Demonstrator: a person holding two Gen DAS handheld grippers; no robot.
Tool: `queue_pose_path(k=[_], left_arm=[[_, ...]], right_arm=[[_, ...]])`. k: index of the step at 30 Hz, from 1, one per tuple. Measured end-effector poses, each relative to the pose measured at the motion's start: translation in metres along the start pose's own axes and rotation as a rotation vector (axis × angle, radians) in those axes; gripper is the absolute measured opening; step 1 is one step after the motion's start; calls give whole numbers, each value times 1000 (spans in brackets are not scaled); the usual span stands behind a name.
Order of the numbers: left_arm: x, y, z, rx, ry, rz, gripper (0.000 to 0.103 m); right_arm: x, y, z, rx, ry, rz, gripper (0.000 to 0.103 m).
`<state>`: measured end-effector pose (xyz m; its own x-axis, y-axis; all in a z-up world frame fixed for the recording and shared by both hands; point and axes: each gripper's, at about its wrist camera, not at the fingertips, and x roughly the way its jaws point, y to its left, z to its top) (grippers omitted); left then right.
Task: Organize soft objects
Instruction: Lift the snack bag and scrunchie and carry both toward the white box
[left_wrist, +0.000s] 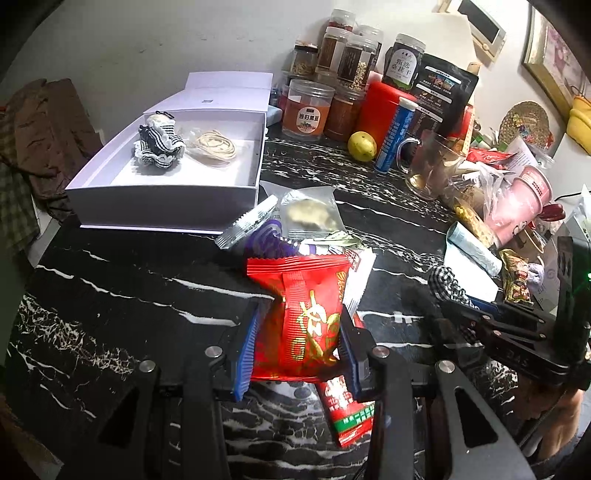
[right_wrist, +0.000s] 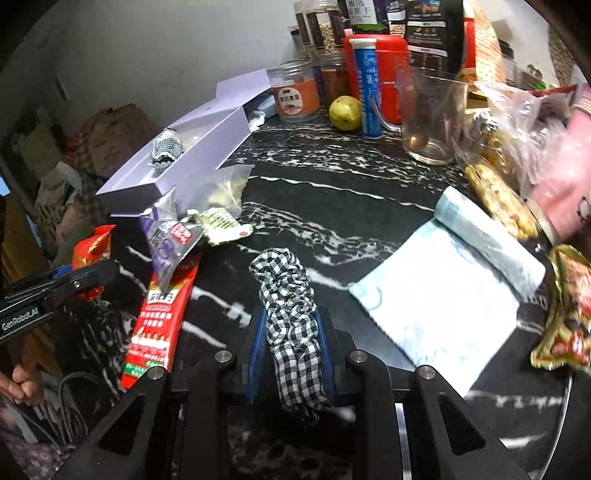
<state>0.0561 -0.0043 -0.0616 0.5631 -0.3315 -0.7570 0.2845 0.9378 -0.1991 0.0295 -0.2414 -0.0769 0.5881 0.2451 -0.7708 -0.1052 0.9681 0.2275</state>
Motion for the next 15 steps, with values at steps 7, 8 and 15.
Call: queue_pose_path(k=[7,8,15], left_arm=[[-15,3,-4,-3,-33,2,39],[-17,3,-4,-2,-35,3,39],[-40,16,4,-18,-97,34,39]], right_arm=[[-19,14,-11,10,-37,41,26],[-22,17,-11,5,-41,46,26],[-37,34,-3,-33,-77,73,26]])
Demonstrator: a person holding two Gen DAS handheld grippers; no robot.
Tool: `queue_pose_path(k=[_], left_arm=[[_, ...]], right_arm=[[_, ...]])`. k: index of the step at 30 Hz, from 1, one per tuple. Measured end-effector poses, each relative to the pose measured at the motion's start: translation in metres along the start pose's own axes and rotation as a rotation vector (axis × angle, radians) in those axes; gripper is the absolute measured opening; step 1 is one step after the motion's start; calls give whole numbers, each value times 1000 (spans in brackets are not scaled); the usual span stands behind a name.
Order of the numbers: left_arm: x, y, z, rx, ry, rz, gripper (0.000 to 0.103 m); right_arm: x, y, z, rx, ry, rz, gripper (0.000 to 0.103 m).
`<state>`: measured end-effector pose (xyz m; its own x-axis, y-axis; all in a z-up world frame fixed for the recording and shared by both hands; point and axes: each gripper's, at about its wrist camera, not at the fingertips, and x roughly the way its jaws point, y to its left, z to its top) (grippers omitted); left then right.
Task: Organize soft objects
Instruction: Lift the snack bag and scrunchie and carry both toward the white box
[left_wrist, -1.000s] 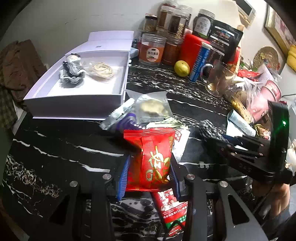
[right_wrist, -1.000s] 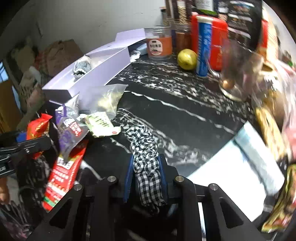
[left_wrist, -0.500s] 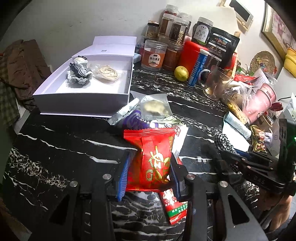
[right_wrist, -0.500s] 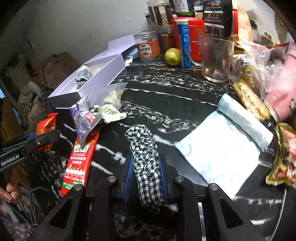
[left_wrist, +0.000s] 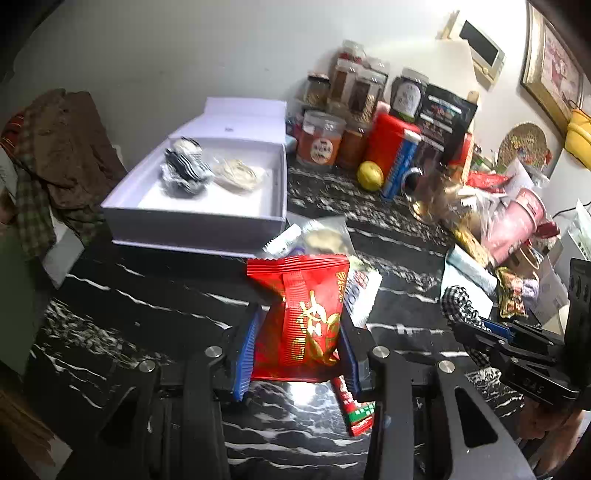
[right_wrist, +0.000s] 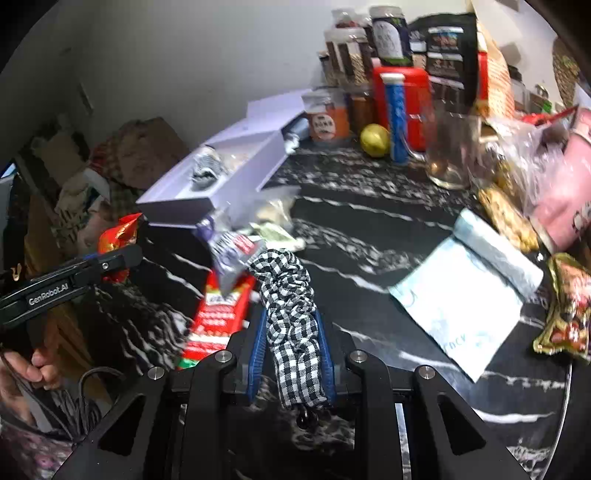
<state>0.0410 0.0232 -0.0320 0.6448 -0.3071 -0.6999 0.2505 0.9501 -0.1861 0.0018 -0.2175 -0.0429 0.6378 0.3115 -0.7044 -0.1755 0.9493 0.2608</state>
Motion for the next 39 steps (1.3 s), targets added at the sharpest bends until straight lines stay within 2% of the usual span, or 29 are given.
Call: queue_pose_path(k=[9,17,27,39], left_arm=[[-17,10,22,-3,-78,21,39],[-28,13,54,14,-156,25,39],[-23,20,109,22,-255,46,39],[-6,31,160,45,-331,90,39]], right_arm=[[-11,30,36,-100,-73,55,26],[-12,51,73,-162,-131,120,26],[1,59,121,-226,-185,130,26],[24,59,181,-258,-237,140,26]])
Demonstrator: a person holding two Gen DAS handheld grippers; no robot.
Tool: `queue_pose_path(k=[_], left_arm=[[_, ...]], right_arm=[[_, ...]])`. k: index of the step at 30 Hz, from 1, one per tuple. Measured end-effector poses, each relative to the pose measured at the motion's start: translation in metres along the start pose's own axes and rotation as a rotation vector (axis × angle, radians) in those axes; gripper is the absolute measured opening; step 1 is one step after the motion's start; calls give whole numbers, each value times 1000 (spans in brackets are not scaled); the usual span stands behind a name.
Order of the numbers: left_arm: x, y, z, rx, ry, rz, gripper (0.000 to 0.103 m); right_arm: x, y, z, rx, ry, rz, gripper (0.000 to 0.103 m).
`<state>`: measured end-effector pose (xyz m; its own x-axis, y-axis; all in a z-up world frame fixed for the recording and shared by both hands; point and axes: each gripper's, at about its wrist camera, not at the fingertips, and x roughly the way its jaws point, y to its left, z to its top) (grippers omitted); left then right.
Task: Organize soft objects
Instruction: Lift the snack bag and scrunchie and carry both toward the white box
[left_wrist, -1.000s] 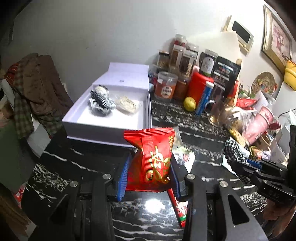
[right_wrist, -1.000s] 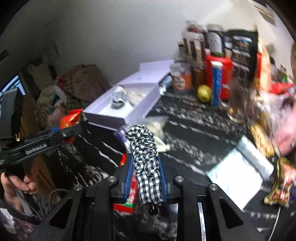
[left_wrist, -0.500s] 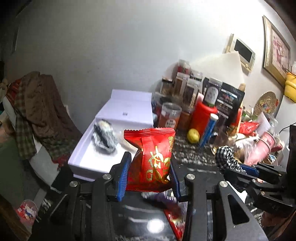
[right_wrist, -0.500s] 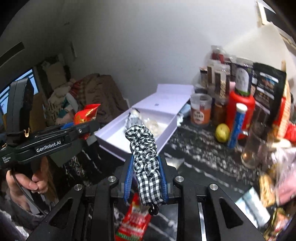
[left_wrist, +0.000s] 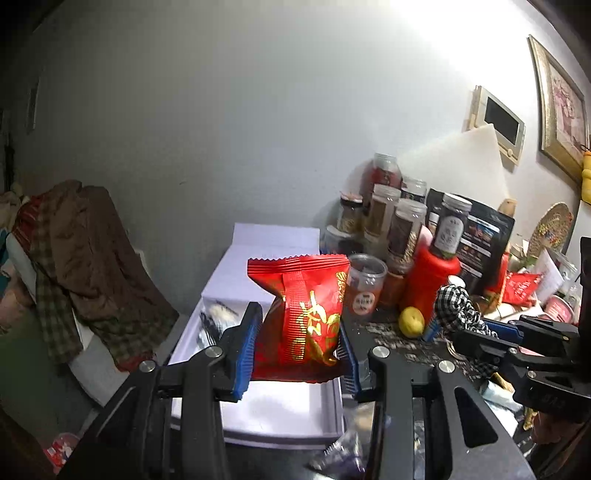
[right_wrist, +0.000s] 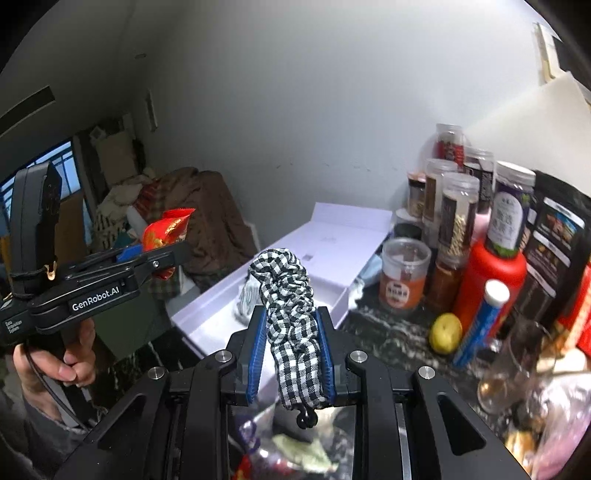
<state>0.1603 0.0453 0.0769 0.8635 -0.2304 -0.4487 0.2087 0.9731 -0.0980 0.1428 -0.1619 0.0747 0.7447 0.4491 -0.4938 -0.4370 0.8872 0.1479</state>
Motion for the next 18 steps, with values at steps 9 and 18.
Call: queue_pose_path(k=[9,18], left_arm=[[36,21,31,-21,-49,32,39],[72,40,47,-3,-57,81,39]], right_arm=[[38,-5,33,-23,-26,28,26],[83,-8,59,-23,-41,64,26]])
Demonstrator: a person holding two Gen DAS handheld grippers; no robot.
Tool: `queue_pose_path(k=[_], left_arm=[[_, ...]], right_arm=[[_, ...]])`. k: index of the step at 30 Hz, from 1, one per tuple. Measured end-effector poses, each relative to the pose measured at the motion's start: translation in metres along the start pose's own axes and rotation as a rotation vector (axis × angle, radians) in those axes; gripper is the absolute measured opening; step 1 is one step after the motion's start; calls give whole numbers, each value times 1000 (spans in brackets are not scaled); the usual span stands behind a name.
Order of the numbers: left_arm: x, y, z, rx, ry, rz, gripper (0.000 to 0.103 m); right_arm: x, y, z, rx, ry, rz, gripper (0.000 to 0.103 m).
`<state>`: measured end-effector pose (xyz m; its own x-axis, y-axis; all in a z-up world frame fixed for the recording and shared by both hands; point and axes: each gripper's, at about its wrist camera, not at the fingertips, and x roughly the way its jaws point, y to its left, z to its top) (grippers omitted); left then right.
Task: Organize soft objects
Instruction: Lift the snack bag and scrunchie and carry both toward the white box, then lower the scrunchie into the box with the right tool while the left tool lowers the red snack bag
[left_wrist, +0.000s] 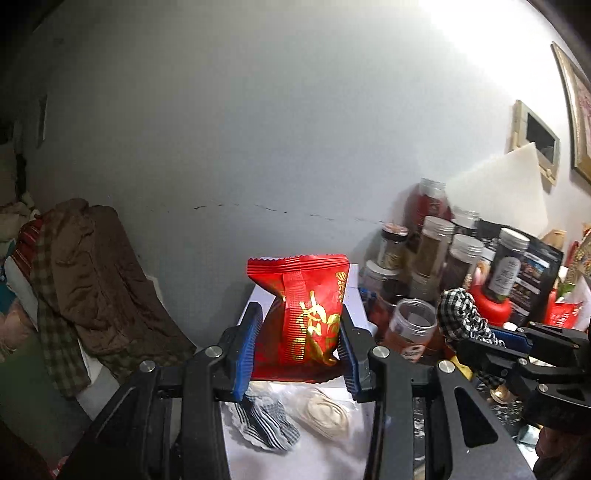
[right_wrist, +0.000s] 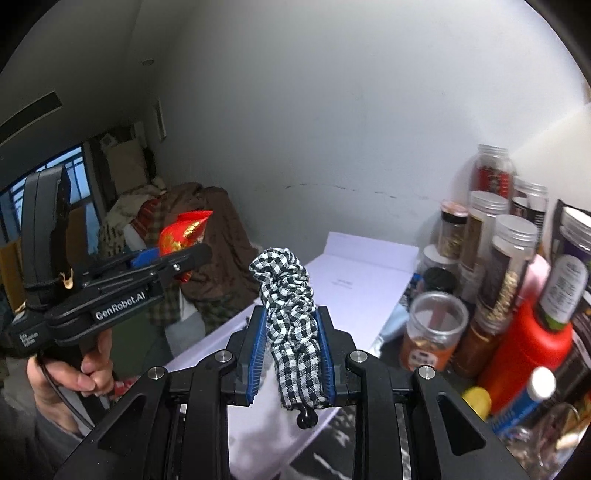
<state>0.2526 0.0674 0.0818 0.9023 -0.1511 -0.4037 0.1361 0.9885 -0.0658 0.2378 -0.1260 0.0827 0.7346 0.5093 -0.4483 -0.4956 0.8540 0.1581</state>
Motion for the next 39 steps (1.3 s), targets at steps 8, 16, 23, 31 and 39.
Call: queue_pose_path(k=[8,16,23,31,39], left_arm=[[38,9,-11,21,79,17,39],[80,25,-43,3,194,49,39],[104,36,-67,-7,268,56,39],[120,43,-86,-18,329,71,39],[129,39,-91,14,373,85,39]], right_arm=[[50,-2,4,8,49,32,26],[96,-12,-13,25,143,58,26],[129,-25,-30,57,221,115,26],[149,-35,-38,91,289,96,26],[178,-35,-61,83,387,49,26]])
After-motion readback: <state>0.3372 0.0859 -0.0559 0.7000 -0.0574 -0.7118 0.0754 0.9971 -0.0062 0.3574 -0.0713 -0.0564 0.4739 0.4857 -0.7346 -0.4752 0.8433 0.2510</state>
